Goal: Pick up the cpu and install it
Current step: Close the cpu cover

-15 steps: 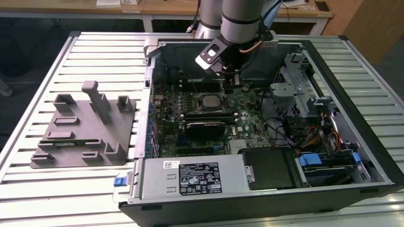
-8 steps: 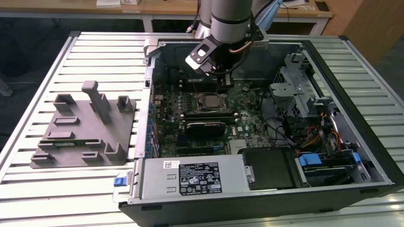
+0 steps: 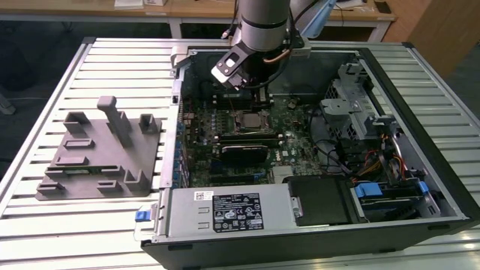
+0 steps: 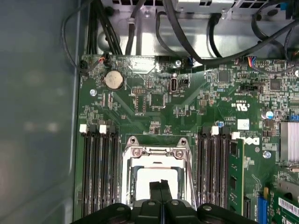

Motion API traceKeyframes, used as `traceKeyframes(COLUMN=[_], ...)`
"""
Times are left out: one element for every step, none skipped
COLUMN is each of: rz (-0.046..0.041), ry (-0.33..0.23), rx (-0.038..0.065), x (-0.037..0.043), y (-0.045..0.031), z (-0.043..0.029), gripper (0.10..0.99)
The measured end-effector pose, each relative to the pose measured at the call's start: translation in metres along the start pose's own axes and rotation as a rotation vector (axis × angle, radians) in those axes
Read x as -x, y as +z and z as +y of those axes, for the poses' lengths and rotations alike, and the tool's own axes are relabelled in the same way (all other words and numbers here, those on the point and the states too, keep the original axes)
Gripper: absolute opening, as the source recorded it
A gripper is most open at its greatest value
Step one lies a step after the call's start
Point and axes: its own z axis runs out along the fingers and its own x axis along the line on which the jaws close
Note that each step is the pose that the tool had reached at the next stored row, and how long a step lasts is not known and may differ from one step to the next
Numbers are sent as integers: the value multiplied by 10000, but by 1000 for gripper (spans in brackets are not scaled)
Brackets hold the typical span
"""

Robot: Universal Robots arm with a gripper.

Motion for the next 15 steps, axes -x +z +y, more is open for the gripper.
traceKeyframes(rz=[0,1,0,1,4,10,17,25,31,35,37,38,39,38,37], ry=[0,0,0,-16,-88,-213,-373,-537,-699,-861,-1024,-1196,-1357,-1519,-1681], rx=[0,0,0,0,-1,-3,-5,-7,-10,-14,-17,-20,-23,-26,-29], x=[0,0,0,0,0,0,0,0,0,0,0,0,0,0,0], y=[0,0,0,1,1,2,3,4,6,7,9,12,14,17,20], z=[0,0,0,-1,-1,-1,-1,-1,-1,-1,-1,-1,-1,-1,-1], gripper=[106,106,106,106,106,106,106,106,106,106,106,106,106,106,106])
